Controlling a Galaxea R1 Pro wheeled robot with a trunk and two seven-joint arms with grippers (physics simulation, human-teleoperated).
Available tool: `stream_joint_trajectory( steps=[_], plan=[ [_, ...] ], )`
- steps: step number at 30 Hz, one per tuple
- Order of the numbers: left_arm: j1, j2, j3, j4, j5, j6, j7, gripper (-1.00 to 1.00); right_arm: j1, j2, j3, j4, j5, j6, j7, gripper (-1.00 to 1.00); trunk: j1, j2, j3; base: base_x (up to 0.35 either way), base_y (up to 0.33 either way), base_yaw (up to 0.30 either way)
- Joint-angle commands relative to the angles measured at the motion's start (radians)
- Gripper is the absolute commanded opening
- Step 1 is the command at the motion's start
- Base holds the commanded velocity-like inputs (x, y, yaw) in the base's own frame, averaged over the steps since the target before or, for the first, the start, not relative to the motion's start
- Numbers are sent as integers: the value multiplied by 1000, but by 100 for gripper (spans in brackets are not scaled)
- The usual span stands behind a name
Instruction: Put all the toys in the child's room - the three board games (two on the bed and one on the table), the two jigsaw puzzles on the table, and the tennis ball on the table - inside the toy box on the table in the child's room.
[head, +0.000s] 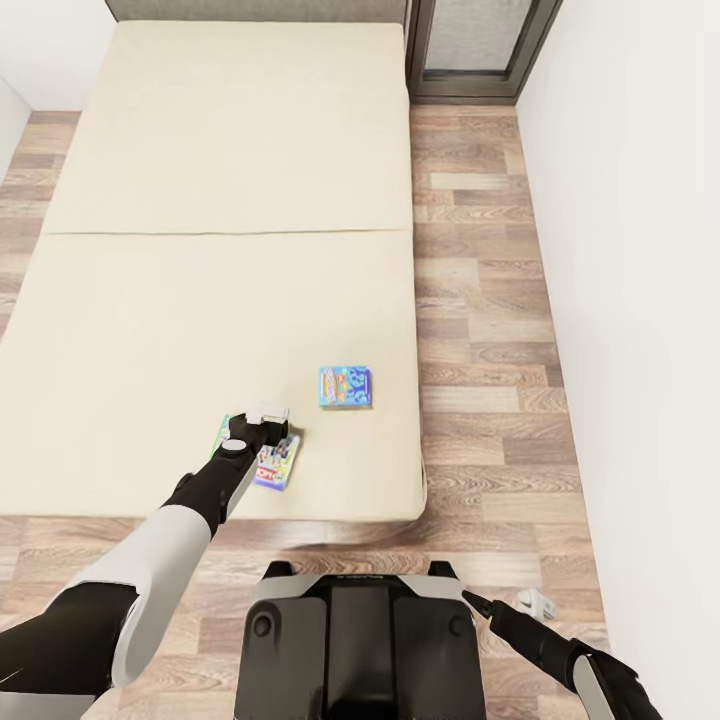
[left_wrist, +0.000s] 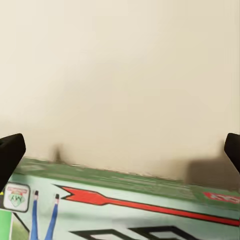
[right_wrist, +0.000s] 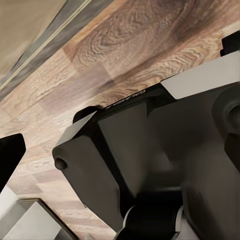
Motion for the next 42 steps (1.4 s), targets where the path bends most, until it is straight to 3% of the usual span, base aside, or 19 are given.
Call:
stream_joint_trajectory(
  steps=[1,42],
  plan=[
    [0,1,-4,-2,-9,7,6,100,0,0,-2,0,-7,8,2,100,1,-1,-2,0,0,0],
    [1,6,-6,-2,-9,-9,6,100,0,8,-1,0,-3,5,-1,100,1,-1,-4,-67,0,0]
  ],
)
